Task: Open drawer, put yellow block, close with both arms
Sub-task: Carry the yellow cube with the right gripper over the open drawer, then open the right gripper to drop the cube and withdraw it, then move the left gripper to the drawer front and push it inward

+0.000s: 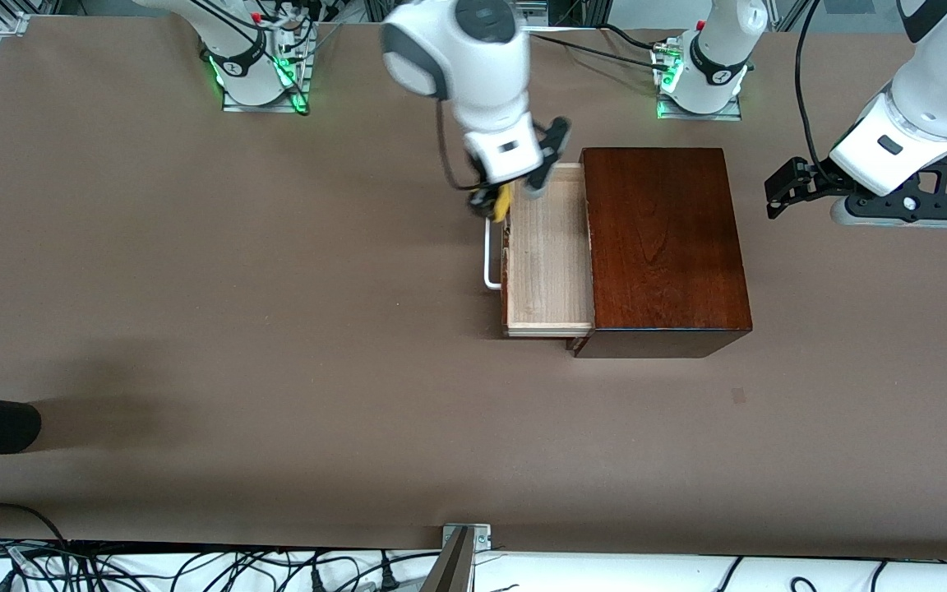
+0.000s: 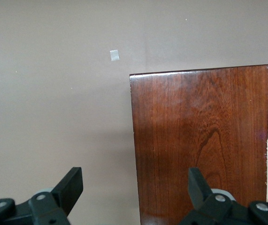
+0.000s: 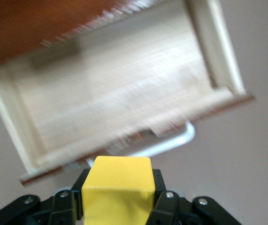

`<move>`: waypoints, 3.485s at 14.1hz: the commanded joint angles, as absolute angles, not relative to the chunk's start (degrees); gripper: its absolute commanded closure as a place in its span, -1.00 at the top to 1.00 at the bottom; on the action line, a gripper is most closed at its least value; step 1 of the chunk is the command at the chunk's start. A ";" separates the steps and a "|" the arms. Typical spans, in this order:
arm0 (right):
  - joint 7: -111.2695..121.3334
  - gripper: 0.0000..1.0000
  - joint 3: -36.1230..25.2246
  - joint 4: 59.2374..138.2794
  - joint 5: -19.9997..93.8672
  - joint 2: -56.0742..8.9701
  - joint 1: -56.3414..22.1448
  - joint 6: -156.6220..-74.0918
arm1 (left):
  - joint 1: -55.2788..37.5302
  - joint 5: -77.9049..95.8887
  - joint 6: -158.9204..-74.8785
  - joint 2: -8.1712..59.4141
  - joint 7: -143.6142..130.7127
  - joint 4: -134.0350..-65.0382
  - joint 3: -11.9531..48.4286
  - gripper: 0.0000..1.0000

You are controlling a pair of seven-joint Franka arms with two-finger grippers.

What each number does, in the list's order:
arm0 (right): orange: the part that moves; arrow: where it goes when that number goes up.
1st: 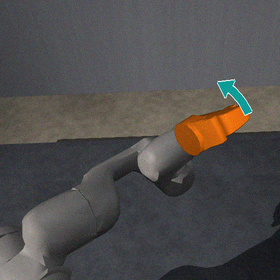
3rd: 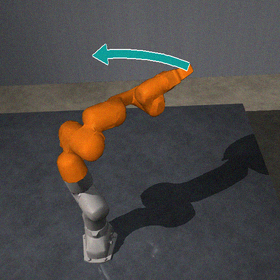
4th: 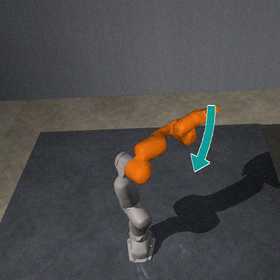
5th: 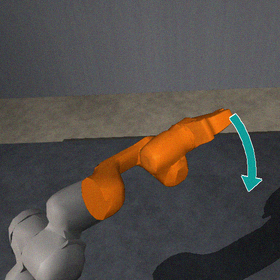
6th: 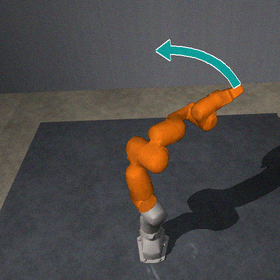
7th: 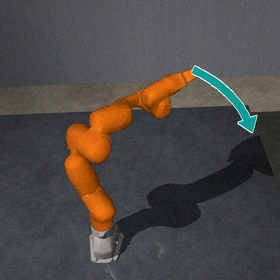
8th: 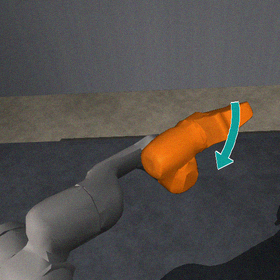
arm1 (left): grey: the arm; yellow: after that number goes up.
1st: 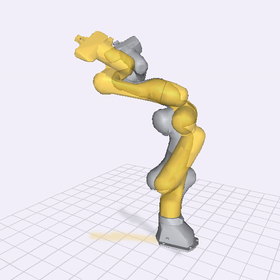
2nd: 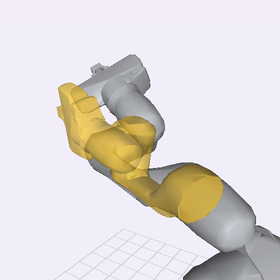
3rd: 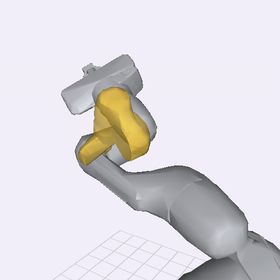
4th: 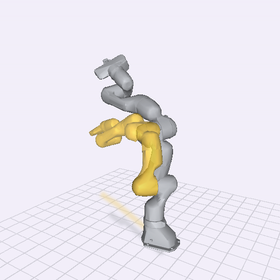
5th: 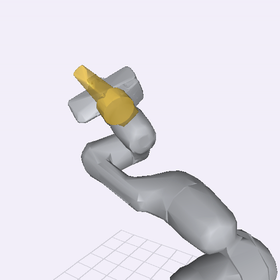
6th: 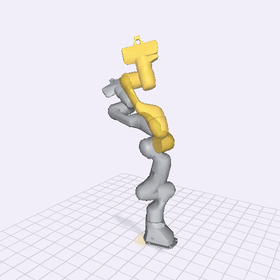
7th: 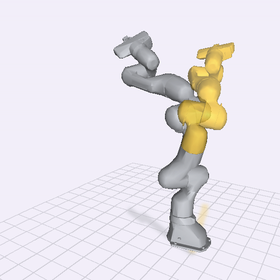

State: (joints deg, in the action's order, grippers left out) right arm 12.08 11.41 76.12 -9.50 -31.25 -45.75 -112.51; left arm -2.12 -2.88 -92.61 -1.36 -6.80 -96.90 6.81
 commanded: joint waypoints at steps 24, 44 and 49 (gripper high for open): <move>19.77 -0.99 10.37 63.72 -21.62 -49.57 -51.77 -115.58 | -2.72 -1.49 -90.79 -2.02 -5.90 -95.98 7.03 1.00; 18.46 1.00 0.55 70.02 7.03 -14.18 -21.36 -93.80 | -4.57 0.34 -78.33 1.92 41.96 -95.98 9.40 1.00; 18.11 1.00 -9.22 86.91 5.72 -1.77 -21.45 -92.99 | -5.97 10.00 -77.25 8.95 42.45 -95.19 16.24 1.00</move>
